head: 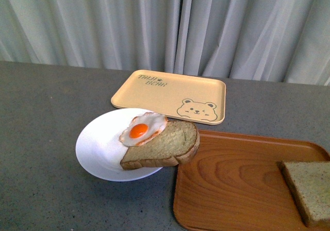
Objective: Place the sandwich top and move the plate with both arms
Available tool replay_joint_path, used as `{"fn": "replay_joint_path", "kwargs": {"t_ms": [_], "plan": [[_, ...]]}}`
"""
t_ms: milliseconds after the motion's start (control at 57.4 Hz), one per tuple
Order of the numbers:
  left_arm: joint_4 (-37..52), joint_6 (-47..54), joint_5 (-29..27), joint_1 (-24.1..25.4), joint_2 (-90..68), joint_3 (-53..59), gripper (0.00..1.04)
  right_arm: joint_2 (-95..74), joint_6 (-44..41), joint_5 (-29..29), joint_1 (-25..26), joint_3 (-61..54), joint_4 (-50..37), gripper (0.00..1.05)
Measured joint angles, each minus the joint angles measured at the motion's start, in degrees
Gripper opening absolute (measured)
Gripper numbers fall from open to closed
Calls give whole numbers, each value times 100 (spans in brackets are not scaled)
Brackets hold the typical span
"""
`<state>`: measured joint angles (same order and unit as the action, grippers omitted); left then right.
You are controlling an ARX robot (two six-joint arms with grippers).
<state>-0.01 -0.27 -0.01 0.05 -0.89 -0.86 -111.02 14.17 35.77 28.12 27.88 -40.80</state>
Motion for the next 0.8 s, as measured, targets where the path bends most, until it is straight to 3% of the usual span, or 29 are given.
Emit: {"fn": "replay_joint_path", "kwargs": {"t_ms": [296,488,714,802], "plan": [[0,0,0,0,0,0,96,245,31,210,28,-50,170,7],[0,0,0,0,0,0,96,1499,452,413,-179,-136,597,3],[0,0,0,0,0,0,96,2999,1502,122,-1480,402,765,3],[0,0,0,0,0,0,96,2898,1821,-476,-2616,949,688,3]]}}
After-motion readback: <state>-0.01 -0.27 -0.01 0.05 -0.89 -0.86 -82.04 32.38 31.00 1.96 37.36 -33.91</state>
